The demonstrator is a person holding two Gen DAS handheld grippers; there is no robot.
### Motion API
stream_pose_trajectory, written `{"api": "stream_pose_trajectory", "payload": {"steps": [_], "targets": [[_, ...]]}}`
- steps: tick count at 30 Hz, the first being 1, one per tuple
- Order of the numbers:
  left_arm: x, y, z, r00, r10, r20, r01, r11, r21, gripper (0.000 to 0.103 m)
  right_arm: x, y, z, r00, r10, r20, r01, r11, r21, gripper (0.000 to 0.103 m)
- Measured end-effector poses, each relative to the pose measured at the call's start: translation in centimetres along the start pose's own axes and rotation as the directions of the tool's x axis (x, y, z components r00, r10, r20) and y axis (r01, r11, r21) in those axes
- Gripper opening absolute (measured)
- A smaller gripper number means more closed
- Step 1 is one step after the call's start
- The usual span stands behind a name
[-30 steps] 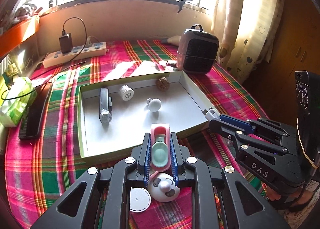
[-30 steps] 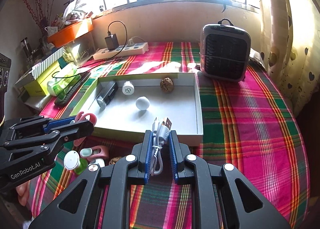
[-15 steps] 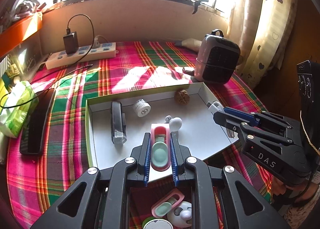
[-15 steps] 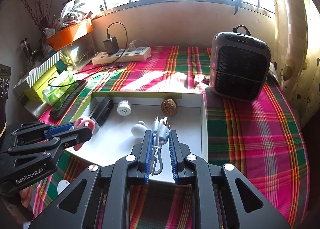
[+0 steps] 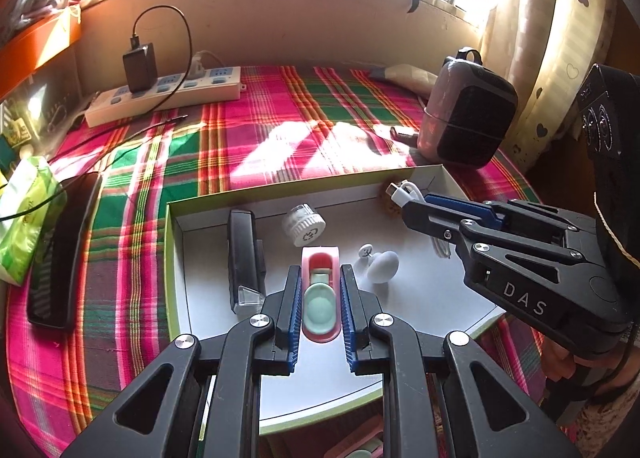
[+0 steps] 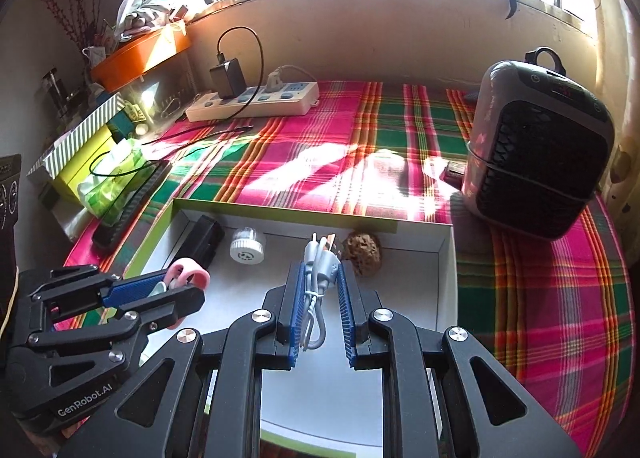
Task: Organize objects
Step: 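Lower the pink clip and white cable into the box with both grippers, then open both grippers to release the pink clip and white cable in the box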
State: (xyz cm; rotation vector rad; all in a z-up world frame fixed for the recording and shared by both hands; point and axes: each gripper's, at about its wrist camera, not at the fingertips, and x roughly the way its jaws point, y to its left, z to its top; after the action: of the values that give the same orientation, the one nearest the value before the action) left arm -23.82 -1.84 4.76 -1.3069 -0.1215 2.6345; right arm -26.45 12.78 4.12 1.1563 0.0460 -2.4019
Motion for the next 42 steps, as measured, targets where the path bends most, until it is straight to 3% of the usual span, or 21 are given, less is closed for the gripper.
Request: {"api": "stream_pose_trajectory", "payload": {"steps": [15, 42], "targets": [[2.2, 0.5, 0.5, 0.999, 0.01, -0.038, -0.01, 1.0, 0.0, 0.016, 3.3, -0.1, 0.5, 0.996, 0.019, -0.09, -0.019, 1.0, 0.0, 0.018], [4.1, 0.6, 0.4, 0.997, 0.016, -0.076, -0.016, 1.0, 0.005, 0.016, 4.1, 0.1, 0.4, 0.995, -0.013, -0.102, 0.013, 1.0, -0.002, 0.018]]}}
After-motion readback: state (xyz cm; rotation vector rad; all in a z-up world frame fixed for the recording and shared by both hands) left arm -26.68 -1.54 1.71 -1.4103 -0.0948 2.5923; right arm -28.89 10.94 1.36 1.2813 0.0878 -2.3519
